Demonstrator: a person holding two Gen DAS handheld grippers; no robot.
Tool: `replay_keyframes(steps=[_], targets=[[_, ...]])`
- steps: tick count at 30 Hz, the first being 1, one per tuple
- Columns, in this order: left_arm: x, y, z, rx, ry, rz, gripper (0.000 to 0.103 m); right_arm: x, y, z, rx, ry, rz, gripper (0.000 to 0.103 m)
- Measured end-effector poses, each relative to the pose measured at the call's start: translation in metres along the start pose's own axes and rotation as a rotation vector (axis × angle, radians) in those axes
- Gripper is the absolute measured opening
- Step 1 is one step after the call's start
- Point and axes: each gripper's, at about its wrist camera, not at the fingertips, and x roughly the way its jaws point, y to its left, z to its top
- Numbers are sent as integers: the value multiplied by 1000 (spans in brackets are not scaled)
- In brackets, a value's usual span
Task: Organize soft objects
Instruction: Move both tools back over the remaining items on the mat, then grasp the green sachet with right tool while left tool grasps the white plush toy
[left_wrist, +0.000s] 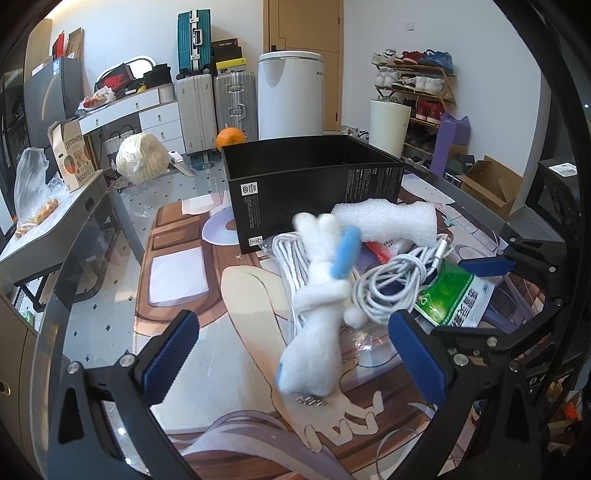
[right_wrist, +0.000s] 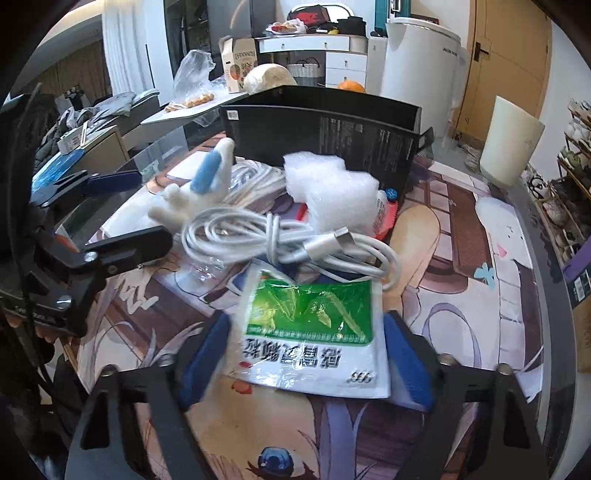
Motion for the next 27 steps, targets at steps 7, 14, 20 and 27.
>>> replay_keyframes(steps=[7,14,20,27], targets=[[1,0,0,0,3,-5,103,-6,1,-3,-21,-11,17,56],[1,1,-1,-6,6,-9,103,-14,-4,-9,-32,-21,37,48],[2,4,0,-26,11,-15,103,-23,-9,-13,-19,-49,52,47],[6,10,0,-68,28,-38,101,-36,-15,-12,-8,-83,51,47]])
